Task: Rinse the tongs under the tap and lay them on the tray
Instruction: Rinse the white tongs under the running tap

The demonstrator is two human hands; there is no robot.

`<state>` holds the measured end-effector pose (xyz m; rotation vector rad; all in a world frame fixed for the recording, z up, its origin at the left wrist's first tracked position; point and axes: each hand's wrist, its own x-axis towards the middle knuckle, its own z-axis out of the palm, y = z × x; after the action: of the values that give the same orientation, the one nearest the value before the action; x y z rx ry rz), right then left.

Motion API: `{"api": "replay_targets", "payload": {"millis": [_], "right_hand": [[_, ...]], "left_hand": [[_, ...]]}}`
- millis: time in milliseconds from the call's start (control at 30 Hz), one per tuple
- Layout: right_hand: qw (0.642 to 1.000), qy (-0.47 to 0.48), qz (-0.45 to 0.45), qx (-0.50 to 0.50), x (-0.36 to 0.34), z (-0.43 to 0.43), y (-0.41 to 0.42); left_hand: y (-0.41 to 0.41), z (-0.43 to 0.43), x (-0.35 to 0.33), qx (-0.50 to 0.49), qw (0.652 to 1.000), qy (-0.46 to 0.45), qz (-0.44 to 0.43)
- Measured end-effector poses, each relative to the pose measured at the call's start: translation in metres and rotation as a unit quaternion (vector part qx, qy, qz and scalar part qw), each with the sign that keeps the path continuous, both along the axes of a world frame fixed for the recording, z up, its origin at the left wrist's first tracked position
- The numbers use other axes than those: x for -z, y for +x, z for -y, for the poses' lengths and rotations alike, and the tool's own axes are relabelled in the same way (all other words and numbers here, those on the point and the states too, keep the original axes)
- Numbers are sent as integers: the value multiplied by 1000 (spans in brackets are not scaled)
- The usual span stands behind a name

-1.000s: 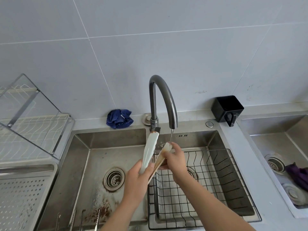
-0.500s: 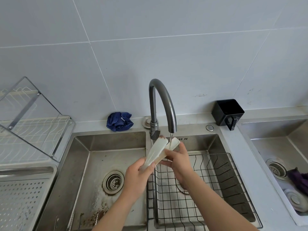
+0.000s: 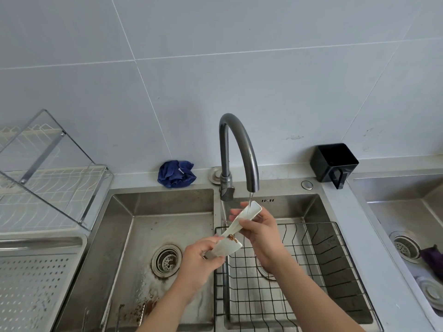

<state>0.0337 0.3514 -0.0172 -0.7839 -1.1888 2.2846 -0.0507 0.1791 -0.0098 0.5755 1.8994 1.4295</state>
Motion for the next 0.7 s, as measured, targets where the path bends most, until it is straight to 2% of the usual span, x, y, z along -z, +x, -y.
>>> {"api": "replay_targets", "payload": {"millis": [133, 333, 533, 700], "right_hand": [[998, 65, 10, -9, -7, -5, 6], [996, 76, 55, 10, -9, -11, 1], [995, 50, 78, -28, -10, -15, -7], [989, 59, 129, -41, -1, -16, -2]], "left_hand": [[5, -5, 1, -31, 997, 26, 60], [6, -3, 2, -71, 989, 27, 126], [2, -3, 1, -103, 986, 17, 129], [3, -9, -1, -86, 990, 3, 113]]}}
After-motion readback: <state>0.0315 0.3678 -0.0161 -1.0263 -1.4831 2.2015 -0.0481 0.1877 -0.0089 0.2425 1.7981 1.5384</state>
